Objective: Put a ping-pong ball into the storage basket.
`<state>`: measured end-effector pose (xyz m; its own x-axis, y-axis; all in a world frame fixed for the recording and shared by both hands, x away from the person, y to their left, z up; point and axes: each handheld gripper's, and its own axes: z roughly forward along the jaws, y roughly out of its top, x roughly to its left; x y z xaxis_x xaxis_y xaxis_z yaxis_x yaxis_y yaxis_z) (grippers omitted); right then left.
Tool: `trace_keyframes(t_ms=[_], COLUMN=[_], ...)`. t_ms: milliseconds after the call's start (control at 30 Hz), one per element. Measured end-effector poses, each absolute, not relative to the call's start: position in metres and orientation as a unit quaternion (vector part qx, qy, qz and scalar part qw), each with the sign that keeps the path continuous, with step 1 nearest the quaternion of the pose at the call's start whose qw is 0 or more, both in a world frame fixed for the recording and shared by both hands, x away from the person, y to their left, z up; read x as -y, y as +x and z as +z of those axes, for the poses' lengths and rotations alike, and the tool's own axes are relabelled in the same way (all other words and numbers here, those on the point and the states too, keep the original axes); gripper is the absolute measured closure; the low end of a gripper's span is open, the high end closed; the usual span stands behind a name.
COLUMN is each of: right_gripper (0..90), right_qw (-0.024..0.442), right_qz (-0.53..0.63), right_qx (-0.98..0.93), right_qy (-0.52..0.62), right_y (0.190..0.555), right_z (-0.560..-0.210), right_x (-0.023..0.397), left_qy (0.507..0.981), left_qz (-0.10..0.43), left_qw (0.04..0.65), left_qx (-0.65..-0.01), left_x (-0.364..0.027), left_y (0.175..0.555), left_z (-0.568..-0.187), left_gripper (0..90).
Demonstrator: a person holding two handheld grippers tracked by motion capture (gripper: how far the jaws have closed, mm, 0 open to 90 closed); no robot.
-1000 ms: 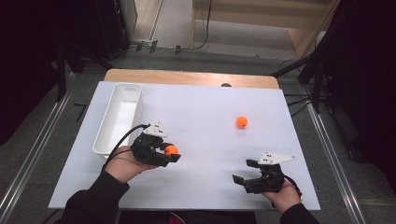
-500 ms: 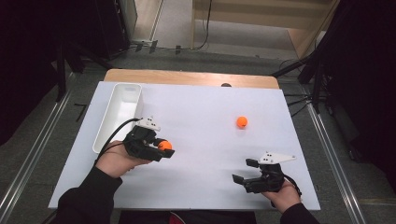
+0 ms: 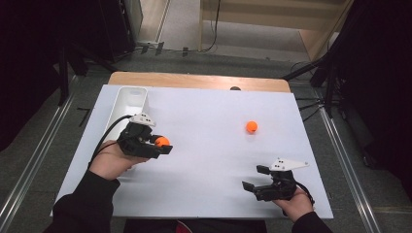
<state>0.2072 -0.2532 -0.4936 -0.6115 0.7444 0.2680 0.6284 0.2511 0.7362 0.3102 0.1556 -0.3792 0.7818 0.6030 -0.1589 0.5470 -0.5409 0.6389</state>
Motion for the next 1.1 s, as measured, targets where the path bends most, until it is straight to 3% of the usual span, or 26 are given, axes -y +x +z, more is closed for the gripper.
trace_keyframes(t_ms=[700, 1100], right_gripper=[11.3, 11.2], right_qw=[0.069, 0.074], right_qz=[0.428, 0.427], right_qx=[-0.787, -0.786], right_qy=[0.439, 0.442], right_y=[0.207, 0.206], right_z=[-0.494, -0.494], right_x=[0.254, 0.256], left_qy=[0.833, 0.809], left_qz=[0.125, 0.142], left_qw=[0.359, 0.361], left_qx=[-0.403, -0.441], left_x=[-0.175, -0.188], left_y=[0.32, 0.328], left_z=[-0.37, -0.367], left_gripper=[50.8, 50.8])
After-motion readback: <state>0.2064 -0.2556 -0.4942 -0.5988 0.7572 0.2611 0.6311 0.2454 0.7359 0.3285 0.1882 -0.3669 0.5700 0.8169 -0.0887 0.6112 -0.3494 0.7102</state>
